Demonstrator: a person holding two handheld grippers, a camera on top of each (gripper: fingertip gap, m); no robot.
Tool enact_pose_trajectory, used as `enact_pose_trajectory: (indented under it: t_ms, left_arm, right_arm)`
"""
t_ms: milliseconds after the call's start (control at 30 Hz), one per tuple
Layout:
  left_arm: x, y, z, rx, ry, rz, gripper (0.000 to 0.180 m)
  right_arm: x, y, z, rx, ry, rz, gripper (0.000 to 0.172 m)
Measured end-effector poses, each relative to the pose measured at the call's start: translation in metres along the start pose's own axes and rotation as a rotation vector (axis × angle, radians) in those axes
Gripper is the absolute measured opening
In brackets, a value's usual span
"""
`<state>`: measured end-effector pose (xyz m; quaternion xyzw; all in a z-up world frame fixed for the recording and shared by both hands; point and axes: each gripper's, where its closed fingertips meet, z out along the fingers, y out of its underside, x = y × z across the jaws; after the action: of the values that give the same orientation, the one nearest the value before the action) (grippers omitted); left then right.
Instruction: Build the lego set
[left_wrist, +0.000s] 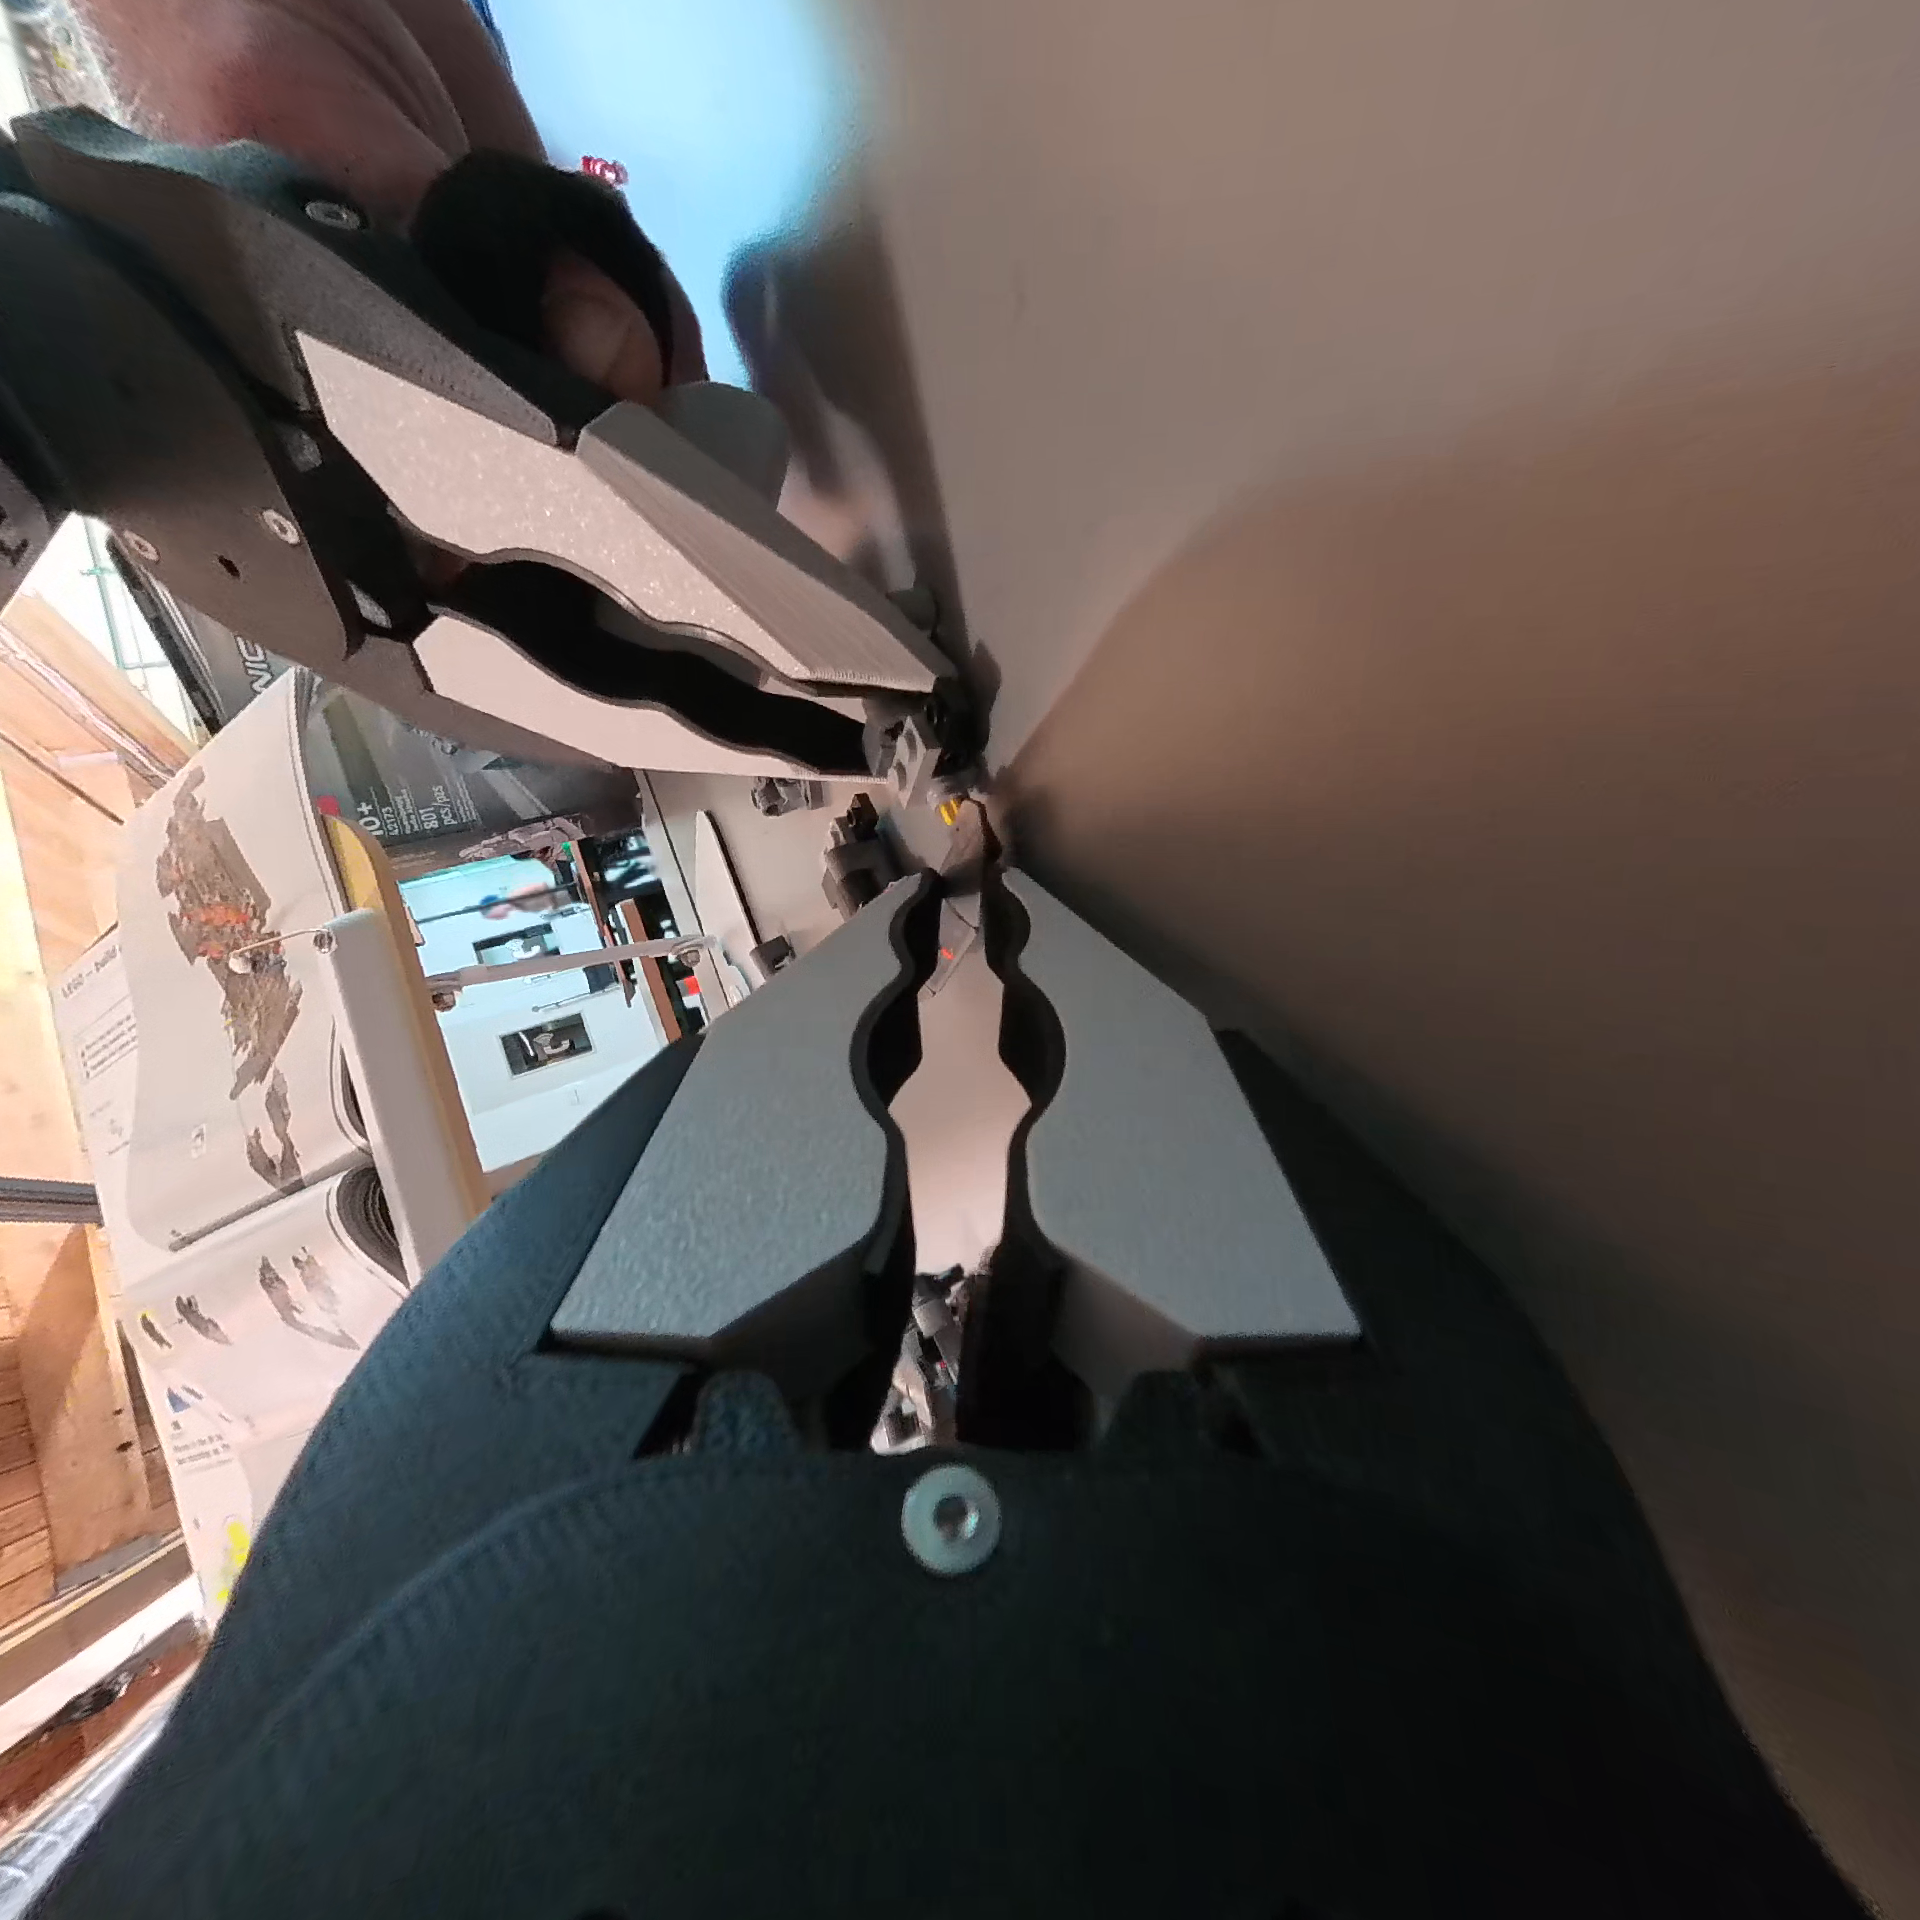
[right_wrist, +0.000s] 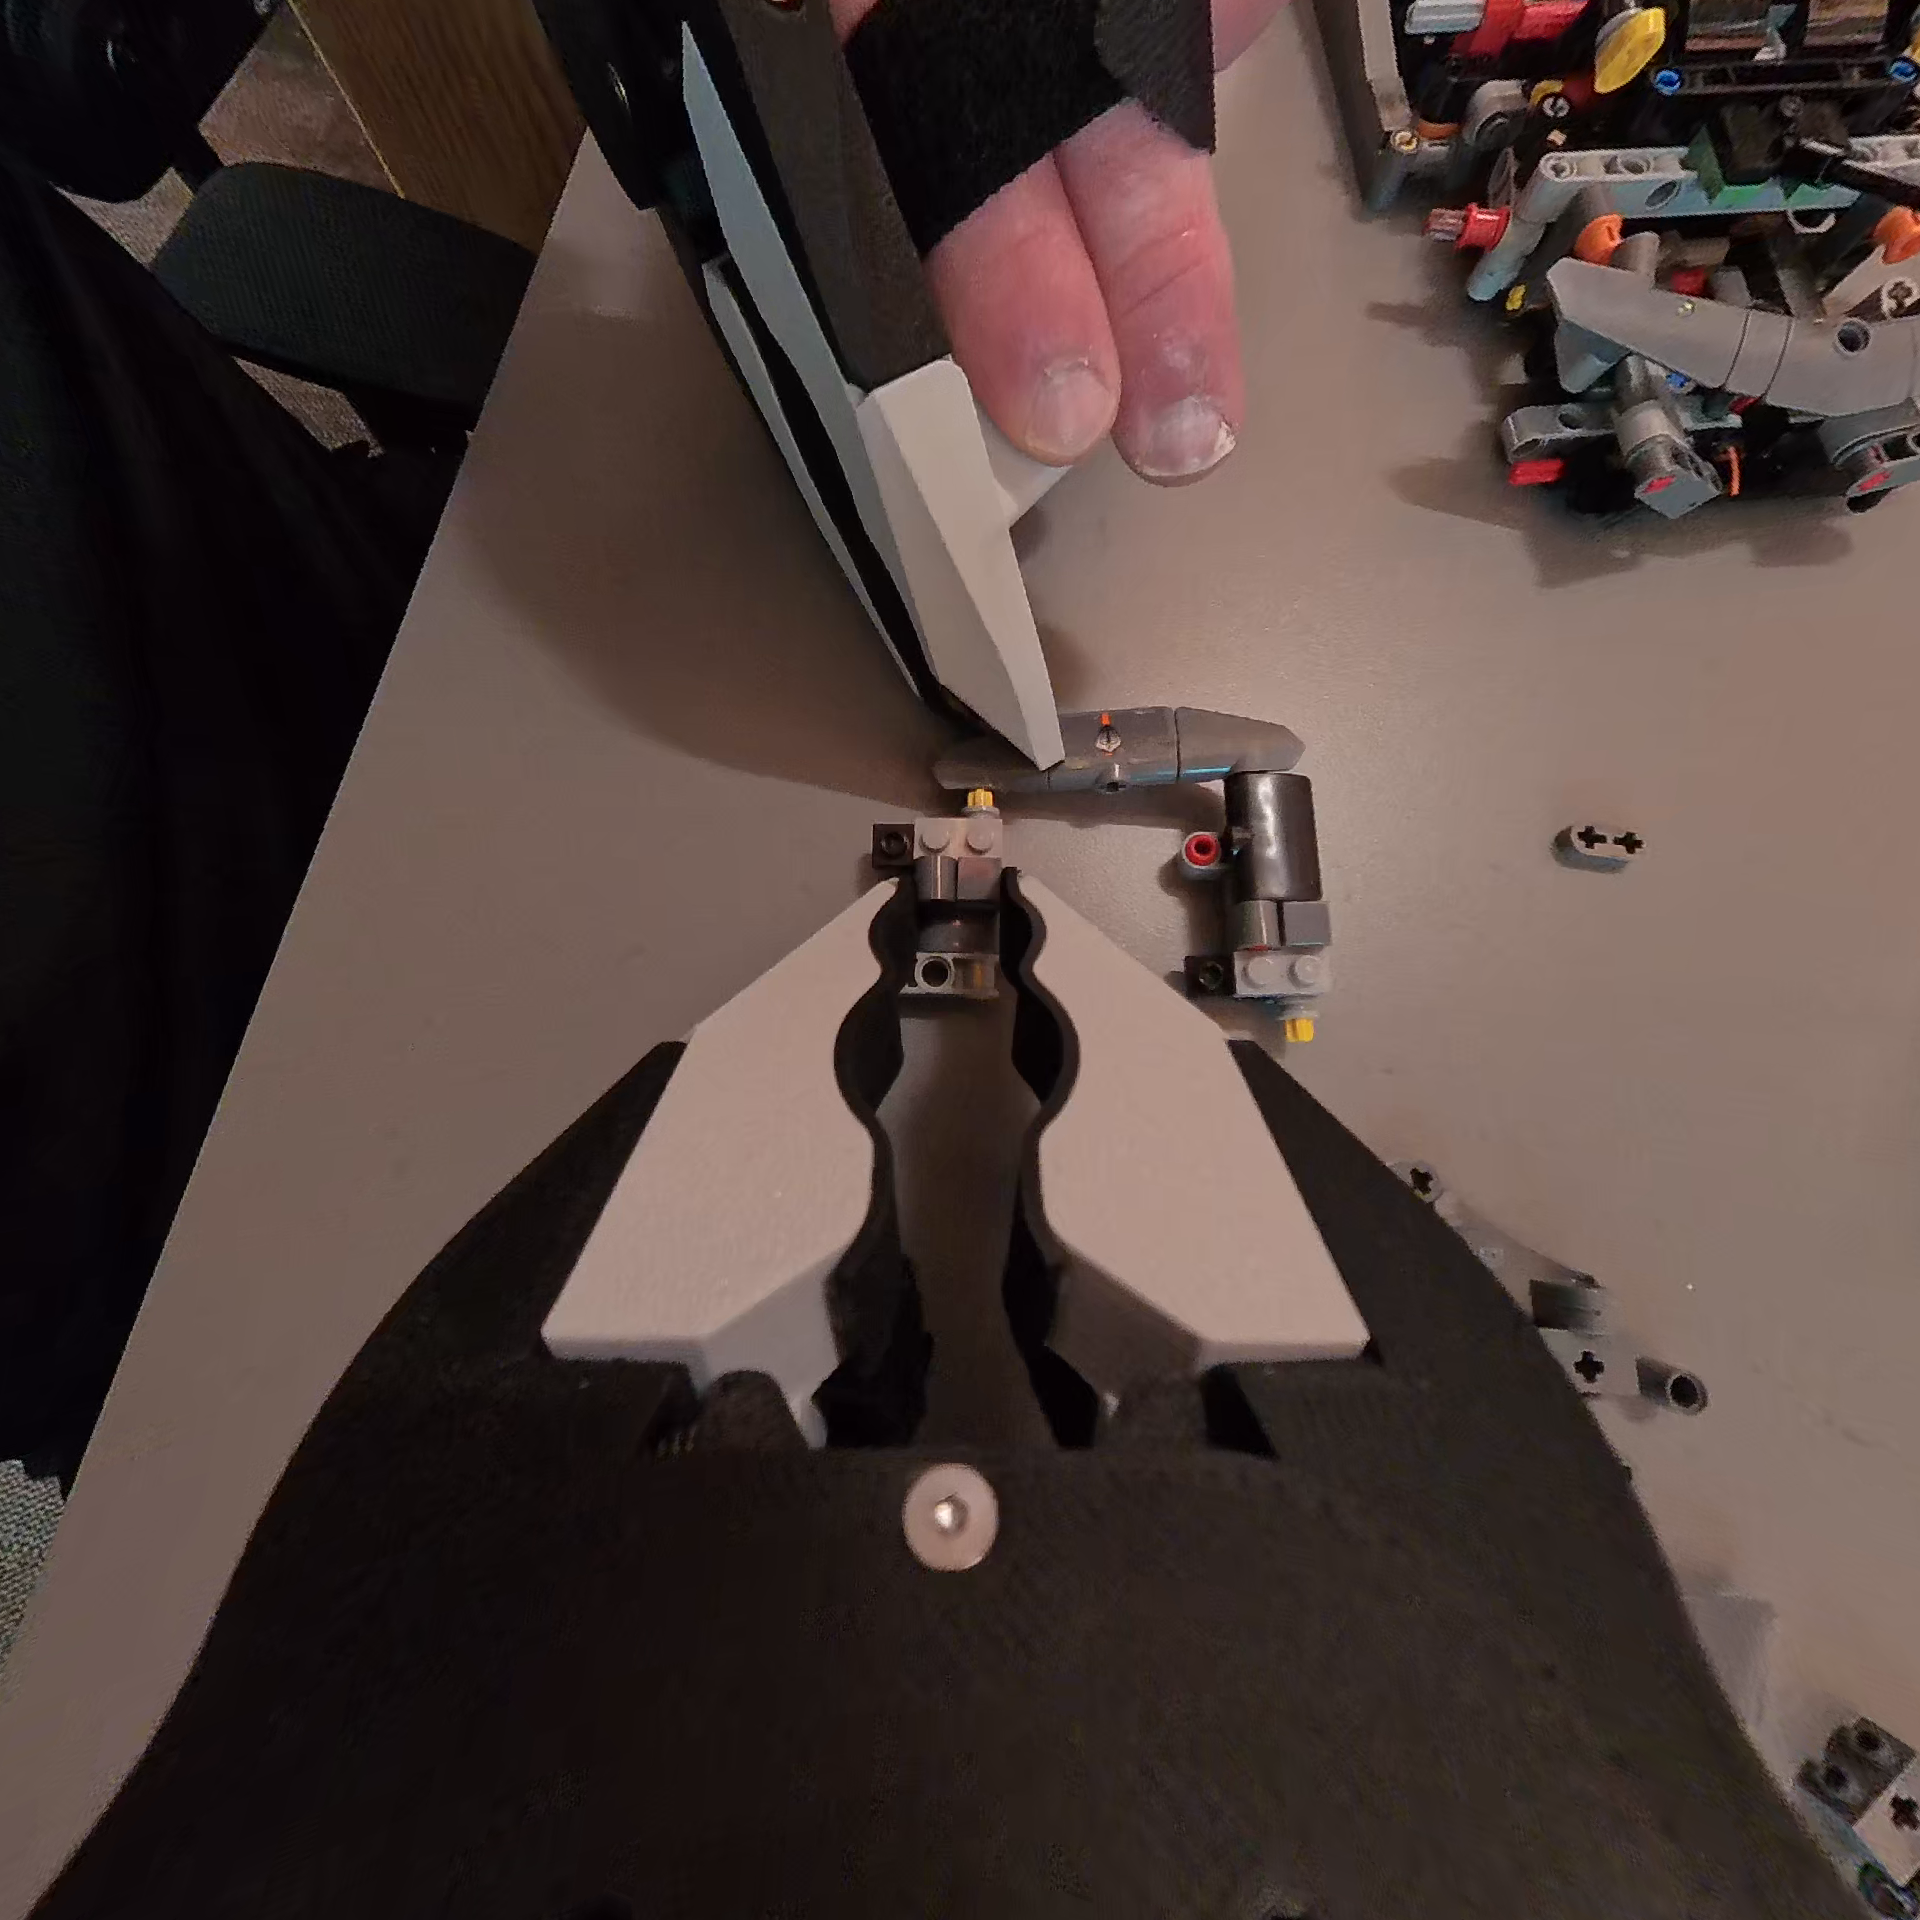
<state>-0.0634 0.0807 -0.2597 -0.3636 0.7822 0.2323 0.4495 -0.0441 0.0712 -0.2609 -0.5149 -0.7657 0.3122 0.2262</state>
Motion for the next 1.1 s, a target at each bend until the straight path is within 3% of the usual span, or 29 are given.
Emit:
enact_pose_trajectory:
  t_ms: [1100]
  left_arm:
    - [-0.0010, -0.0013, 0.0005, 0.052, -0.061, -0.062, 0.006]
  right_arm:
    - [0.0018, -0.0022, 0.0028, 0.004, -0.010, -0.039, 0.012]
